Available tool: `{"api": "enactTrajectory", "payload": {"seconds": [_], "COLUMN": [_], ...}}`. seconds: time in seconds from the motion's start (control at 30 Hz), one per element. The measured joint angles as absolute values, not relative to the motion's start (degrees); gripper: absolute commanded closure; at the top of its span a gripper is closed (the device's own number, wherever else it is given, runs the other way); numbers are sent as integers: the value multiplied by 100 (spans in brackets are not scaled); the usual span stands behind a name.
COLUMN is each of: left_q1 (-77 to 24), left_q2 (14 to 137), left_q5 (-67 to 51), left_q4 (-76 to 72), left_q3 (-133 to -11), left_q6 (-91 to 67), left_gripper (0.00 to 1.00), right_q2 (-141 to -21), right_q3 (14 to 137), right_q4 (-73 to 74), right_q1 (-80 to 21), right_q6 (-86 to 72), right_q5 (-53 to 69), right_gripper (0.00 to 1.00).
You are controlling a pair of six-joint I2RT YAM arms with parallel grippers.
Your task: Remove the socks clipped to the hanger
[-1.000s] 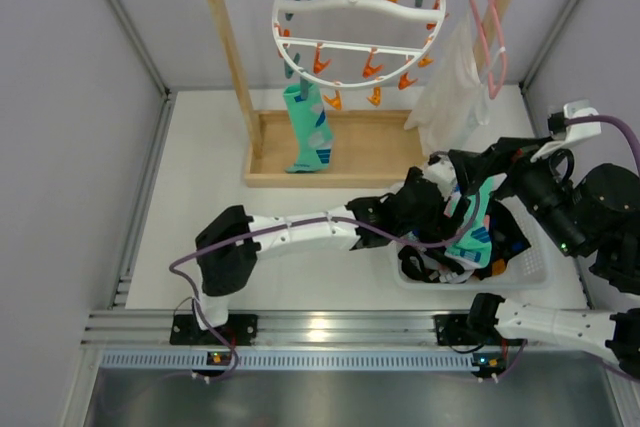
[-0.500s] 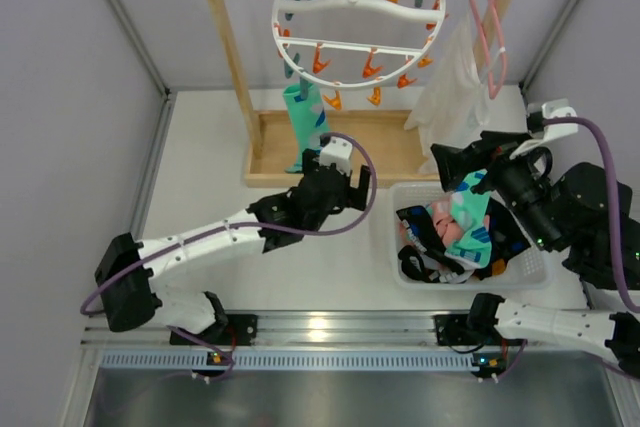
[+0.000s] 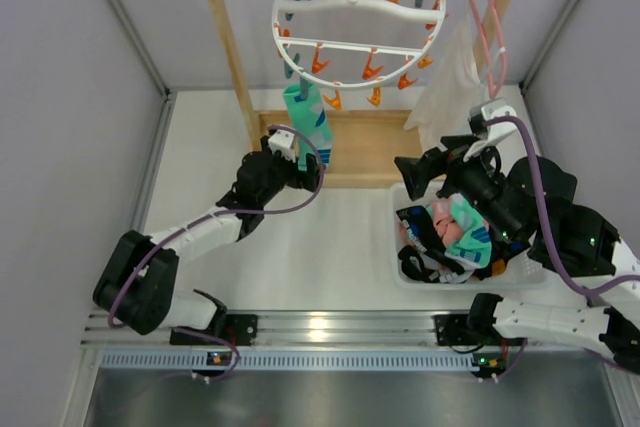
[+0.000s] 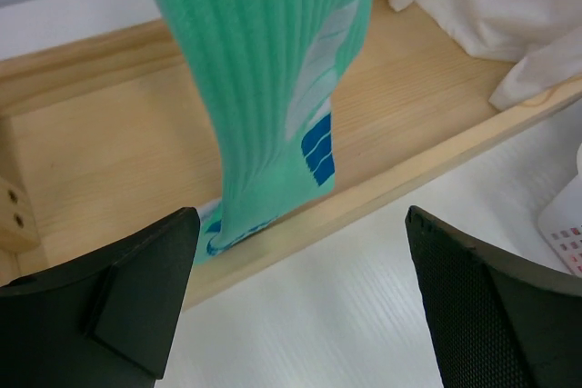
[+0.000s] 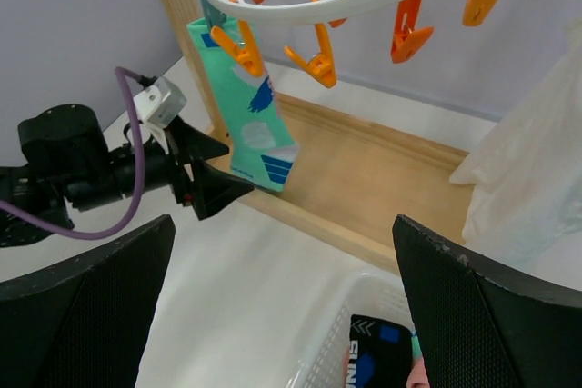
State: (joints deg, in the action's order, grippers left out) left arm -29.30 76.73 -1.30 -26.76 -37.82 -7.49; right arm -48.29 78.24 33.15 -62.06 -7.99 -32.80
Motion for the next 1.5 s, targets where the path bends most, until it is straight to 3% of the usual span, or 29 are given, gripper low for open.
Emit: {"api": "enactTrajectory", "payload": {"seconds": [0.07,0.17,0.27,0.33,0.4,0.5,0.77,1.03,1.3,1.5], "left_q1": [-2851,-2718,-2683,-2685,-2689,-2687,-2926,-5435,-7011,-7548], "left_q2": [7885,8272,8438,8442,8440,8438,7909,7135,8145,9397], "left_q5": [-445,-799,-954,-969,-963,-980,-650,1949,4154,5196], "left_q4": [-3009,-3291,-3454,-3629,-3839,-3972,-3990,-3940,-3868,-3859], "left_q3": [-3837,-4016,-4106,-4106,-4106,-4106,-3931,-3900,-4912,-6077], "left_q6": [-668,-558,-502,-454,-427,-451,-679,148,1531,2591], "left_gripper": [2,13,47,63,69,100,100,100,100,100], "right_q2": [-4849,-4836,-4794,-4792,-4783,-4775,-4781,-5061,-5441,-6215], "right_q3": [7824,7756,7647,7640,7640,7638,7640,8042,9203,10525], "right_q4": [3264,3177,3089,3076,3065,2995,2853,2934,3450,4023], "right_q1": [-6206,-6206,-6206,-6206,-6206,-6206,-6206,-6206,-6206,-6206], "right_q6": [-790,-751,-707,-698,-681,-661,-687,-827,-902,-766], "right_q5": [-3142,-2910,-2696,-2589,-2519,-2423,-2257,-2652,-3404,-3745], "right_gripper": [0,1,1,1,1,0,1,1,1,10]}}
